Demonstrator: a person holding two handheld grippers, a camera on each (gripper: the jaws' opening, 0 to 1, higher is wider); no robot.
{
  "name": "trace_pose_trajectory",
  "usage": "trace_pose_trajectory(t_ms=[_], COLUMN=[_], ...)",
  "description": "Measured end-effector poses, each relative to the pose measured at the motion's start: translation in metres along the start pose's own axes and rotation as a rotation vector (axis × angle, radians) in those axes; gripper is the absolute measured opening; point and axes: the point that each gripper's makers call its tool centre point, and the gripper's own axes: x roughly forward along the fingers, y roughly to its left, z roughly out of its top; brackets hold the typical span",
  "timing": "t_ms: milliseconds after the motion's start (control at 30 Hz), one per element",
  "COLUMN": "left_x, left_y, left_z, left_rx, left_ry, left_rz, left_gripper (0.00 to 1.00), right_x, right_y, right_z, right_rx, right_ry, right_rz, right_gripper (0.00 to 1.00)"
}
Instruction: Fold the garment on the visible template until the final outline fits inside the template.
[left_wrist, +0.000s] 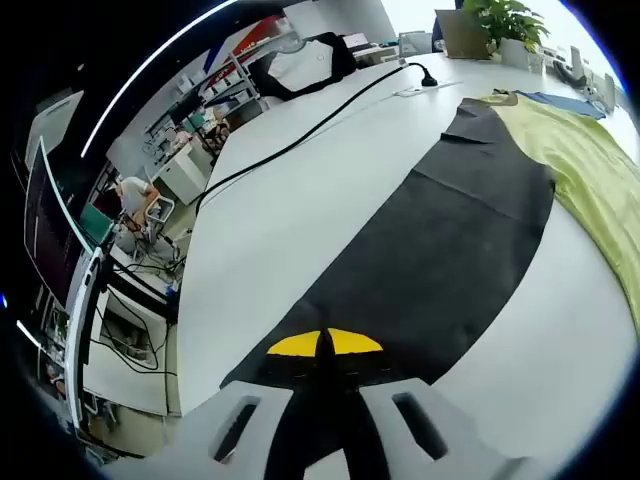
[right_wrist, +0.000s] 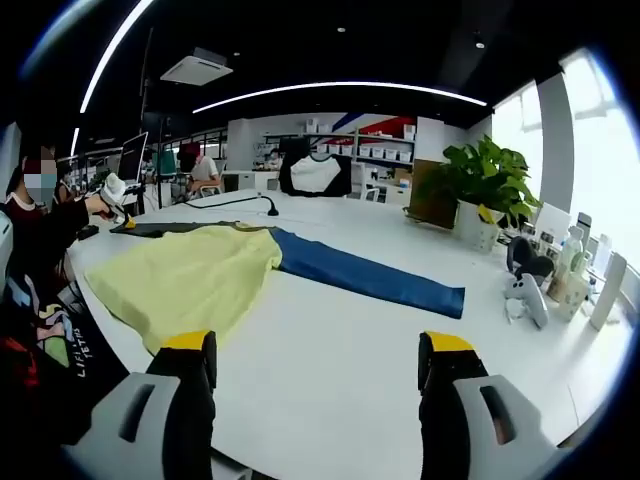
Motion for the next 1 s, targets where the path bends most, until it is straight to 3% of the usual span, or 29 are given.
trace_pose_trajectory(t_ms=[167, 267, 533, 700, 800, 1000], left_x=[0.005, 0.007, 0.016, 0.02, 0.02, 0.018], left_y=[0.005, 0.008, 0.017, 0.022, 0.021, 0.02], left_z=[0.002, 0.003, 0.009, 0.011, 0.01, 0.009], left_rx=[0.012, -0.001, -0.005, -0.048, -0.091, -0.096], left_ry=[0.008, 0.011, -0.016, -0.025, -0.041, -0.097], left_rz=[0.009, 0.001, -0.014, -0.035, -0.035, -0.023], left_gripper=[0.01, 0.01, 0.01, 0.01, 0.01, 0.01], right_x=[0.004, 0.004, 0.004, 0.005, 0.004, -0.003], right_y=[0.003, -0.003, -0.006, -0.006, -0.009, -0.016], right_z=[0.001, 0.004, 0.005, 0.005, 0.007, 0.012], right_rx=[-0.006, -0.04, -0.03, -0.027, -0.036, -0.037], right_ry=[0.003, -0.005, -0.012, -0.013, -0.022, -0.056], right_rz=[0.006, -0.028, -0.042, -0.045, -0.058, -0.106], right_gripper=[0.86, 0.89, 0.9, 0.91, 0.91, 0.91])
